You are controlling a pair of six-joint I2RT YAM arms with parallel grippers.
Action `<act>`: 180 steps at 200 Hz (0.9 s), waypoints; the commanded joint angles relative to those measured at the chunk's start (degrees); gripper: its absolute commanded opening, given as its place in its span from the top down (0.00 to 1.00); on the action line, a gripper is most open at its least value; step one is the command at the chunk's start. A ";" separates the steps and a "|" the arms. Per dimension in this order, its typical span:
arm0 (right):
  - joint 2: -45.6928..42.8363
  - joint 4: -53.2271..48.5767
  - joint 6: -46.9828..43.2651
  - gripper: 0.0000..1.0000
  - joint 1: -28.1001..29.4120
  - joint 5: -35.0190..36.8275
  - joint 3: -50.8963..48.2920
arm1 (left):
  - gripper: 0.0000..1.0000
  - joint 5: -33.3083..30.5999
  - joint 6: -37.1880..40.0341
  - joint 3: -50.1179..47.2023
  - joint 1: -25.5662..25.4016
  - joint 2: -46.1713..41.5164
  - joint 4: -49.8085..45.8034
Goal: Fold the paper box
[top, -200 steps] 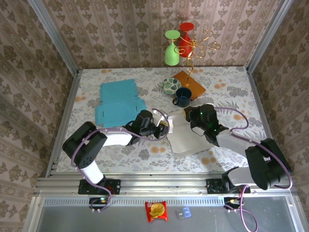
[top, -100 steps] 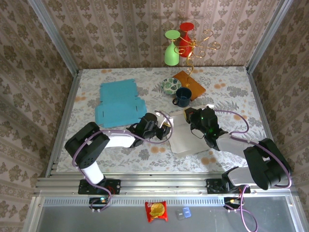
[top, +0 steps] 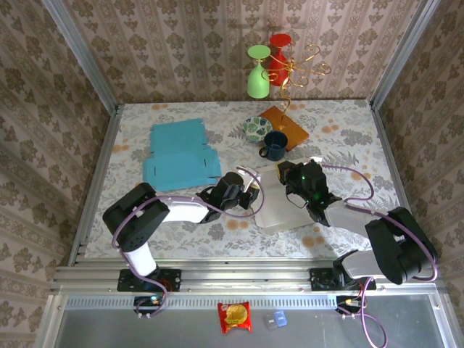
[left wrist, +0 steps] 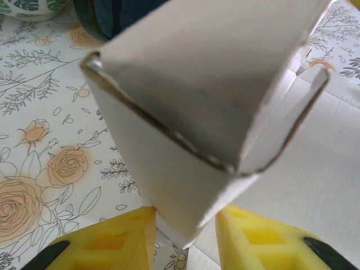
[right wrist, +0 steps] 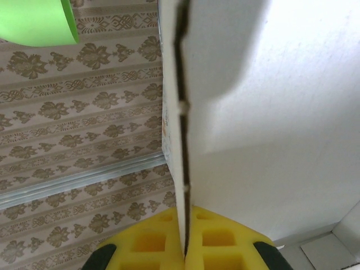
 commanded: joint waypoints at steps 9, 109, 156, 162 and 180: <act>0.99 -1.72 0.83 1.00 1.22 -1.38 -0.97 | 0.65 -2.85 -0.41 2.14 -0.33 0.98 0.16; 1.61 -0.94 0.21 1.00 1.44 -1.07 -1.30 | 0.64 -4.62 -1.62 4.64 -0.60 2.97 -0.08; 3.22 1.73 -0.13 1.00 1.87 1.04 -1.89 | 0.72 -7.51 -3.81 4.46 -1.73 2.79 -1.16; 3.27 1.71 -0.13 1.00 1.93 1.24 -1.81 | 0.73 -7.89 -4.20 4.19 -1.77 2.61 -1.16; 3.45 1.62 0.19 1.00 1.97 1.80 -1.58 | 0.73 -9.05 -4.89 3.89 -2.47 1.96 -1.24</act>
